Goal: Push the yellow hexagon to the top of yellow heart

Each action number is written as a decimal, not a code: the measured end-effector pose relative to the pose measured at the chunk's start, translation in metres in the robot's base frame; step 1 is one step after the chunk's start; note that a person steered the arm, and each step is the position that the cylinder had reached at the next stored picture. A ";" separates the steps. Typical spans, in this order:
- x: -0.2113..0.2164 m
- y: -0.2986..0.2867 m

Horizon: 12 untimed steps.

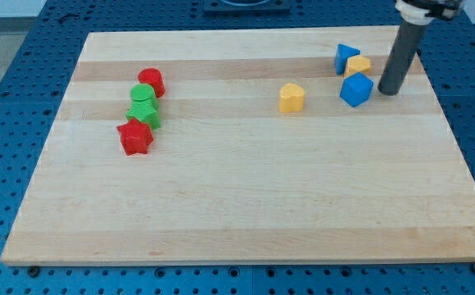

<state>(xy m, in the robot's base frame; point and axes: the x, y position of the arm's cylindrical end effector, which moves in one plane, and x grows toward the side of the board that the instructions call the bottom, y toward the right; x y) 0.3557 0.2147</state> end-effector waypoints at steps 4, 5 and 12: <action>0.033 -0.083; 0.026 -0.017; -0.039 -0.116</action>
<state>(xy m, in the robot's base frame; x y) 0.3167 0.0988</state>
